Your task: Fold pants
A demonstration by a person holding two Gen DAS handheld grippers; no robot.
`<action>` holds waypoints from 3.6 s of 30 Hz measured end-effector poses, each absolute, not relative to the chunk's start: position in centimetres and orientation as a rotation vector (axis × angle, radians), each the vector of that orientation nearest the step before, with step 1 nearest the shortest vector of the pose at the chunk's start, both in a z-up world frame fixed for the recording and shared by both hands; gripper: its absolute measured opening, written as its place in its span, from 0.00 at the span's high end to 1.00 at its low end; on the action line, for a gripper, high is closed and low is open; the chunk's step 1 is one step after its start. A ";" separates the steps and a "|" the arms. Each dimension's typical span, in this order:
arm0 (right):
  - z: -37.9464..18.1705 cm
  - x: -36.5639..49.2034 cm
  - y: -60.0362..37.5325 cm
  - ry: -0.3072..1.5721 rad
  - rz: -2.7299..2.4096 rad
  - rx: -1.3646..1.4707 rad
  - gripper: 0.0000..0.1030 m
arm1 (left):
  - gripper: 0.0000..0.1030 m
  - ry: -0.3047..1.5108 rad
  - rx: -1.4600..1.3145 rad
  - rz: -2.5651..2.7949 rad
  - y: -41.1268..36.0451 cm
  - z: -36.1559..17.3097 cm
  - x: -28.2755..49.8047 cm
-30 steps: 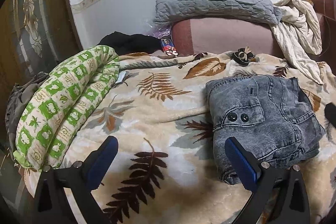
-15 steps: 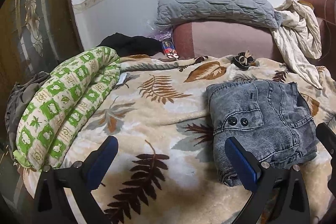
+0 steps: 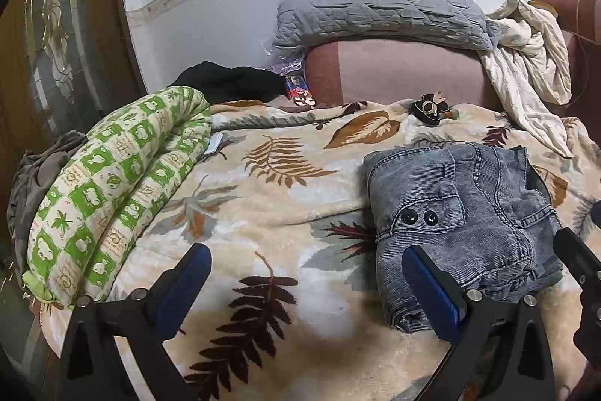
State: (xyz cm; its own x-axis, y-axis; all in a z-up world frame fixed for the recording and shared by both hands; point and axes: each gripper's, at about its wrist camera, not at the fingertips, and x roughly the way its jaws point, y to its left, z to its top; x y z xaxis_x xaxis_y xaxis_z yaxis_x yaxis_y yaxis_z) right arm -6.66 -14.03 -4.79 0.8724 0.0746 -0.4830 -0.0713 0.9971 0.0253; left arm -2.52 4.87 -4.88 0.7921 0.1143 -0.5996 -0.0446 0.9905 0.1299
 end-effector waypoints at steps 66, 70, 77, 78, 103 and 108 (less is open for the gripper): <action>-6.1 -6.0 -14.3 0.574 0.050 0.001 0.22 | 0.00 0.636 0.107 0.025 4.1 -4.2 -3.2; -6.1 -6.0 -14.2 0.576 0.051 0.000 0.22 | 0.00 0.641 0.105 0.030 4.1 -4.3 -3.2; -6.2 -5.9 -14.3 0.579 0.053 0.003 0.22 | 0.00 0.644 0.103 0.030 4.2 -4.4 -3.1; -6.2 -5.9 -14.3 0.579 0.053 0.003 0.22 | 0.00 0.644 0.104 0.030 4.2 -4.4 -3.1; -6.2 -5.8 -14.5 0.581 0.056 0.015 0.22 | 0.00 0.646 0.098 0.023 4.3 -4.4 -3.0; -5.6 -6.0 -14.4 0.571 0.061 0.022 0.22 | 0.00 0.639 0.093 0.018 4.4 -4.2 -3.2</action>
